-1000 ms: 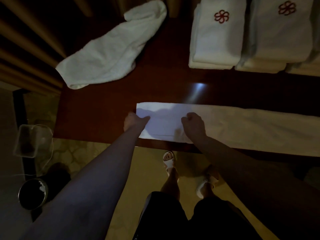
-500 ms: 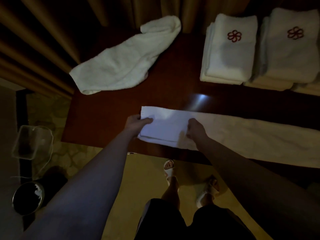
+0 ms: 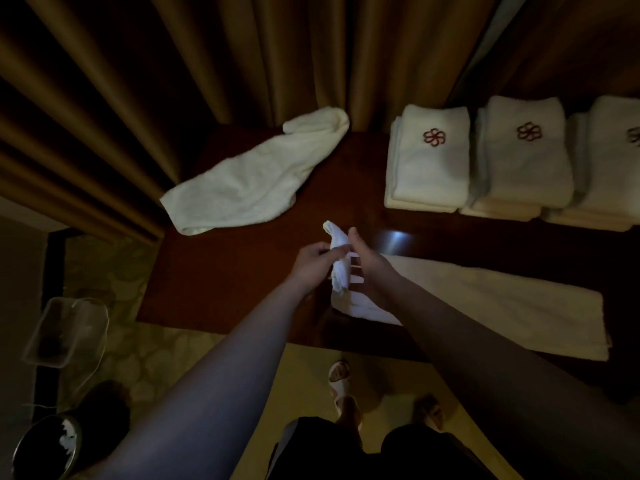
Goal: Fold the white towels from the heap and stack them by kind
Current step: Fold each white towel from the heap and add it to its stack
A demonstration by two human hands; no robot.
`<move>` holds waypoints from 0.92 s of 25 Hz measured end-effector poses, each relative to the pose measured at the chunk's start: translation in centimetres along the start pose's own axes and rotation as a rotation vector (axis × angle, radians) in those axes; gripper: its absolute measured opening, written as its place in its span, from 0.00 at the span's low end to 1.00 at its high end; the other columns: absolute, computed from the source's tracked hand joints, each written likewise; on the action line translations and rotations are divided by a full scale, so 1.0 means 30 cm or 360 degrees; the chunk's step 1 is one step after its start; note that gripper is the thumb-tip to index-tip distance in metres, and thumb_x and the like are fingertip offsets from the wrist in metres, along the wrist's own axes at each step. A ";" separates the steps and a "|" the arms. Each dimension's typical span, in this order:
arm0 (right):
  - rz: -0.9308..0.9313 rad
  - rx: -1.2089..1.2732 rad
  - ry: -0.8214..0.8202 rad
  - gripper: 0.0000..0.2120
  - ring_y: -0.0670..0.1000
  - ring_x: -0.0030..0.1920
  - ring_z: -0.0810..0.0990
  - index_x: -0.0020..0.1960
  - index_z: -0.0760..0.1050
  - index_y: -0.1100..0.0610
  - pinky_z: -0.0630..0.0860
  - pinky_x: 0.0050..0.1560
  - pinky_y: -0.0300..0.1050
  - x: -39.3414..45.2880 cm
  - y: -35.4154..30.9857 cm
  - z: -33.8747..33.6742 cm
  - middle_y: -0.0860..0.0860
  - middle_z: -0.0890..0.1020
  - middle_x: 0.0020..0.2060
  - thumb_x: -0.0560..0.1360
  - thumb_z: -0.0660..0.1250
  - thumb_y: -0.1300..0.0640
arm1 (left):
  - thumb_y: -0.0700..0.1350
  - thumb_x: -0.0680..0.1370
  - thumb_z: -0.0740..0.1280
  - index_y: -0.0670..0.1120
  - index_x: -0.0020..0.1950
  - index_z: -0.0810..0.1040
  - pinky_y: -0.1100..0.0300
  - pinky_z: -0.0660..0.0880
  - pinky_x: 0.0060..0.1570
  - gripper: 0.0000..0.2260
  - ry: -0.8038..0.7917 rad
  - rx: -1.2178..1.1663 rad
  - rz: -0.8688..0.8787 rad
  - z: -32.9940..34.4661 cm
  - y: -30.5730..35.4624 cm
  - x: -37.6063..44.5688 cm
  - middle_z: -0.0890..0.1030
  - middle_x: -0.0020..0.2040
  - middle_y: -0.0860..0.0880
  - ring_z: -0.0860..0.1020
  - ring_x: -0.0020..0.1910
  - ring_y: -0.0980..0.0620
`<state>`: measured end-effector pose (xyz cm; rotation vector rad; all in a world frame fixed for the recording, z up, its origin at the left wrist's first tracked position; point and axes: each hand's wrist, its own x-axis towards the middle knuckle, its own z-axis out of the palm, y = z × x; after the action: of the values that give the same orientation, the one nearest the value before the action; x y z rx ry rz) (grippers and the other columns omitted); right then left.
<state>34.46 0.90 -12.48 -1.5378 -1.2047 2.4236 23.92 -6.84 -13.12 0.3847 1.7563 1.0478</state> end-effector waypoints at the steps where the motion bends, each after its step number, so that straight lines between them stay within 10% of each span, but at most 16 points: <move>1: -0.0043 -0.0047 -0.0012 0.23 0.54 0.53 0.80 0.62 0.73 0.51 0.74 0.61 0.56 -0.022 -0.009 -0.027 0.55 0.80 0.50 0.77 0.57 0.36 | 0.53 0.79 0.66 0.39 0.49 0.81 0.58 0.75 0.45 0.16 -0.0023 -0.0008 -0.0010 0.044 0.020 -0.010 0.84 0.45 0.44 0.82 0.44 0.49; 10: -0.0124 -0.0007 0.0577 0.18 0.55 0.50 0.78 0.65 0.72 0.61 0.74 0.47 0.48 -0.137 0.044 -0.385 0.57 0.80 0.54 0.76 0.65 0.57 | 0.48 0.83 0.57 0.41 0.47 0.79 0.62 0.69 0.31 0.15 -0.0124 -0.0219 -0.0151 0.369 0.066 -0.030 0.77 0.38 0.46 0.73 0.34 0.53; 23: -0.0127 -0.0009 0.0863 0.23 0.62 0.64 0.73 0.70 0.68 0.65 0.71 0.54 0.47 -0.085 0.225 -0.788 0.62 0.73 0.67 0.79 0.64 0.56 | 0.51 0.78 0.66 0.41 0.70 0.67 0.55 0.71 0.53 0.24 0.0191 0.0879 -0.0259 0.474 -0.177 0.110 0.74 0.66 0.43 0.74 0.63 0.43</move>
<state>56.63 9.05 -19.74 -1.9252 -1.1234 1.7715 36.02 -0.97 -20.89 0.5143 2.1378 0.4645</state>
